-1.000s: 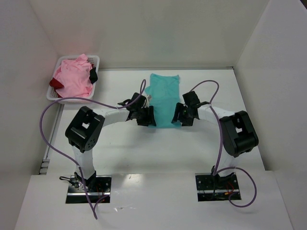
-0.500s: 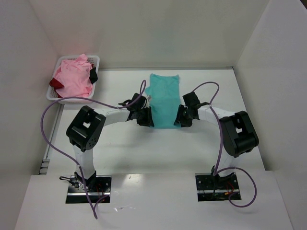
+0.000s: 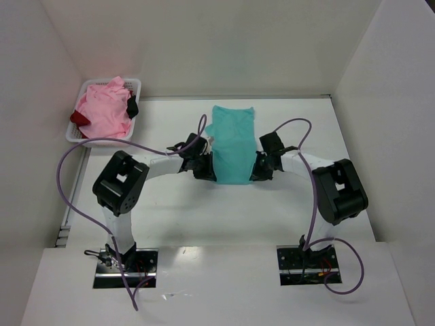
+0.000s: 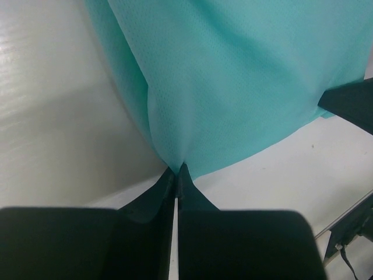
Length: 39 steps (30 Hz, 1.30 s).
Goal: Fold and stack the t-shirts
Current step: Grab one side of the 2/3 rectangular tshirt with both arms, then fold the long partially folded tshirt into a neat square
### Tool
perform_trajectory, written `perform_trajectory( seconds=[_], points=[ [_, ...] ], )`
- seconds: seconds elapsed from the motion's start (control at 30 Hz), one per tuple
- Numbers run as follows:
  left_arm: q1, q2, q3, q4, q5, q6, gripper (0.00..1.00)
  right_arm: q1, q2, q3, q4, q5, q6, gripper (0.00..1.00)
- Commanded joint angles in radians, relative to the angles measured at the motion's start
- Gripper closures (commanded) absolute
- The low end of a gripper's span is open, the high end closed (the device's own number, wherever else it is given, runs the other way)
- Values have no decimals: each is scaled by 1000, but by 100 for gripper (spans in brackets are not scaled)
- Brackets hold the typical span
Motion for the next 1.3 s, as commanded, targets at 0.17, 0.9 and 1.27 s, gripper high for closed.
perform_trajectory(
  seconds=[0.17, 0.9, 1.27],
  points=[
    [-35, -227, -85, -128, -14, 19, 99, 9, -232, -68, -135, -17, 22, 100],
    [-23, -303, 217, -331, -258, -12, 100, 45, -166, 310, -167, 32, -31, 100],
    [201, 110, 590, -309, -57, 145, 100, -39, 241, 694, -104, 10, -19, 100]
  ],
)
